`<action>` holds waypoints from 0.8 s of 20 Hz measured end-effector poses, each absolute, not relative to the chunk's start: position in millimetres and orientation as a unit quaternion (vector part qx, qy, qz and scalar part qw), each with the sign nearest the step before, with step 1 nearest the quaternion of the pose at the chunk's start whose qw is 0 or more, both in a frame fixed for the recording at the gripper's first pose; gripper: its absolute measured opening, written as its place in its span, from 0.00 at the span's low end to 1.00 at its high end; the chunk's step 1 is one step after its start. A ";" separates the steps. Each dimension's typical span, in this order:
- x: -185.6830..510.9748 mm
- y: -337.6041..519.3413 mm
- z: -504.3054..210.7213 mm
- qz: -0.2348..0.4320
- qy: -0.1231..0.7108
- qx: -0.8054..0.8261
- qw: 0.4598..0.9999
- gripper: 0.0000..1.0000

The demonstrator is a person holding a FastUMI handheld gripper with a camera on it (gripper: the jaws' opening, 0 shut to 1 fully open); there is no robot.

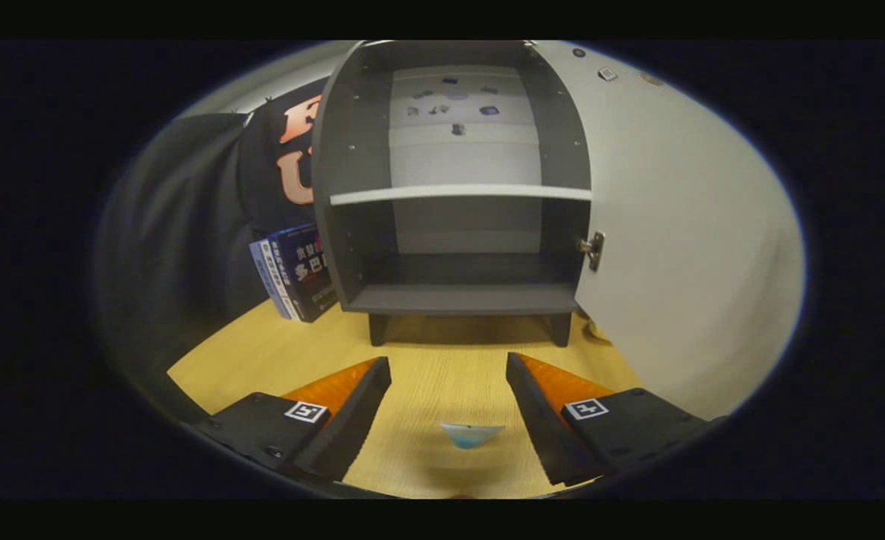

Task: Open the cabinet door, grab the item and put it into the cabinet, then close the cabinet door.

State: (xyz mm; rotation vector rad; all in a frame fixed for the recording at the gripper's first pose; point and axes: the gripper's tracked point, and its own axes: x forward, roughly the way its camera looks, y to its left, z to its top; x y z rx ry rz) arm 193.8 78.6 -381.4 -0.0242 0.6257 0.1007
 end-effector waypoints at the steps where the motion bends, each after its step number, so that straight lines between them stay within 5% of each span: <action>1: 189.7 72.9 -394.2 0.039 0.313 -0.008 0.949 0.99; 8: 158.2 46.5 -463.1 0.001 0.376 -0.004 0.926 0.99; 11: 157.5 52.2 -467.7 -0.006 0.393 0.008 0.919 0.56; 16: 191.9 81.5 -386.9 0.039 0.341 0.025 0.939 0.56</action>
